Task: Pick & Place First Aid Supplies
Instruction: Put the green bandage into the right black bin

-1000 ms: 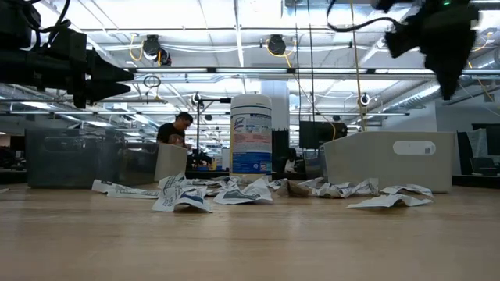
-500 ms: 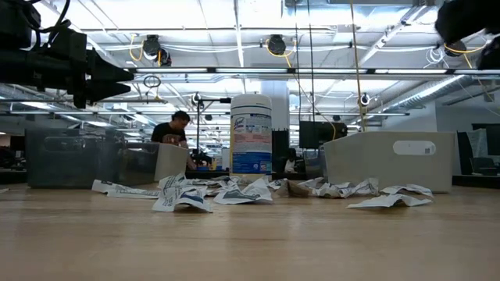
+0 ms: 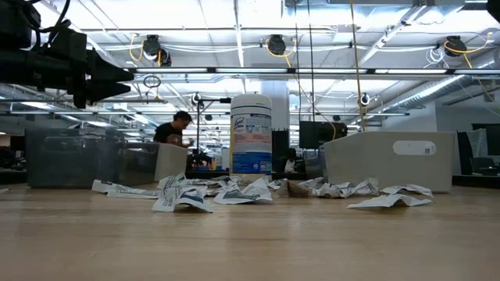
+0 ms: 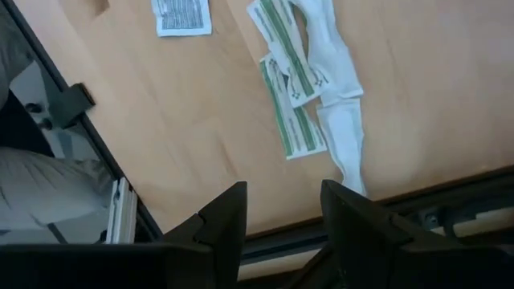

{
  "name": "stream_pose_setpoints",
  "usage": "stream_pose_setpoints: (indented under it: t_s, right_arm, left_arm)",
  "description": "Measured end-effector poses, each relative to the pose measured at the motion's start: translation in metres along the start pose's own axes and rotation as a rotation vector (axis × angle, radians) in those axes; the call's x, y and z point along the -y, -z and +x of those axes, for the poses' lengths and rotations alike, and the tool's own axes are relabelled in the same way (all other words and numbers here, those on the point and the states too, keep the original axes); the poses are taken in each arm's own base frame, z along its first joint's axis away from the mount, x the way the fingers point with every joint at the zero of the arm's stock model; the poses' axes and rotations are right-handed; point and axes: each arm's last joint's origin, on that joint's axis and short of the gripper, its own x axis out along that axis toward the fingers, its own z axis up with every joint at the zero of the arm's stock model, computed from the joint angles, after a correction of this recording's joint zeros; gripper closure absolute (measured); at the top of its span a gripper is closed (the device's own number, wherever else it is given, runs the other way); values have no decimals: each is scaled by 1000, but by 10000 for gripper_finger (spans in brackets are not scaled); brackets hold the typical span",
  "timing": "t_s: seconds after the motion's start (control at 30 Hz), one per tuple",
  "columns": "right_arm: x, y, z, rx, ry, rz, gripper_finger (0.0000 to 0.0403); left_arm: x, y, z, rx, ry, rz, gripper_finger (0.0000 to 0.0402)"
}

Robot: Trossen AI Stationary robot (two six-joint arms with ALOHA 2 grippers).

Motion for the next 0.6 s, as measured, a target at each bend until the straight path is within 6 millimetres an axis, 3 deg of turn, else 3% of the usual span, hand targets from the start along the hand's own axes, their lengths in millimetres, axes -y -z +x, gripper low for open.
stream_pose_setpoints:
  t_s: [0.17,0.47,0.6]
  right_arm:
    - [3,4,19,-19,18,-10,250]
    - [23,8,74,-126,-35,3,250]
    - [32,10,84,-154,-6,8,250]
  left_arm:
    - [0,0,0,0,0,0,165]
    - [0,0,0,0,0,0,165]
    - [0,0,0,0,0,0,165]
